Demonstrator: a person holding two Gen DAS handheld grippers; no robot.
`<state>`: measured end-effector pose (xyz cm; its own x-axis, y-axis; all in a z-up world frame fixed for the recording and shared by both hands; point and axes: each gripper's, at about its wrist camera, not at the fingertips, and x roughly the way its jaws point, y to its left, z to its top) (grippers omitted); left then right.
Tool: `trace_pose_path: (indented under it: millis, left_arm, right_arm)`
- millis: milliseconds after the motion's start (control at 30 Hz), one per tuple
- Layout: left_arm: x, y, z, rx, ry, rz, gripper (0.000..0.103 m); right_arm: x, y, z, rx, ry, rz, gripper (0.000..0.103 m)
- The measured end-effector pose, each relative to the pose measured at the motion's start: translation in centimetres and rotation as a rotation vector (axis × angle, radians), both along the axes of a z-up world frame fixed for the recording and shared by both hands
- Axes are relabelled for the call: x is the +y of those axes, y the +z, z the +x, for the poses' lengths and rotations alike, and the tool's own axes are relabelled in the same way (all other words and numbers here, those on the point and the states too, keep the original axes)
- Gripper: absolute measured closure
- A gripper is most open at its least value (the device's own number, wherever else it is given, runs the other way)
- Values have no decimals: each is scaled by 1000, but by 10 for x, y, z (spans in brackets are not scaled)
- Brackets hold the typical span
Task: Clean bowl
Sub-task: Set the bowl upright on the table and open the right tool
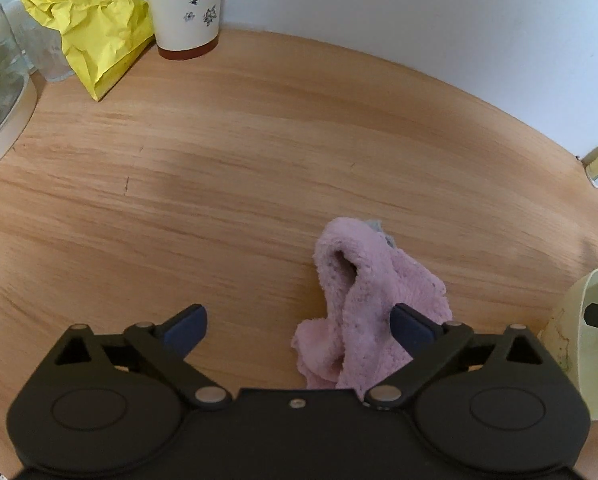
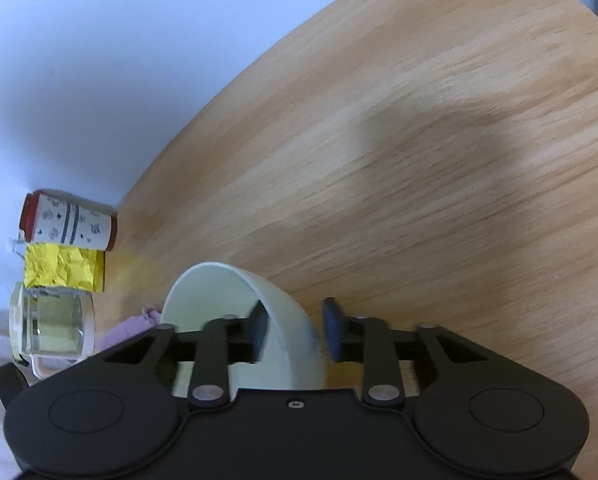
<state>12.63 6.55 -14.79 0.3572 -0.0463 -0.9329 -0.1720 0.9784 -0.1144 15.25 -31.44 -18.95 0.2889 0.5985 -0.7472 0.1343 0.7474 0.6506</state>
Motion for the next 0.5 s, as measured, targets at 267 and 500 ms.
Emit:
trace_pose_path:
  millis: [267,500]
  left_arm:
    - [5,5,-5,-10,-21,0,1]
    - [-2,12,-15,-32,-81,3,0]
  right_arm:
    - [7,8,-7,-11,41,-65,4]
    - [13,18,-16,-16,82,-96,0]
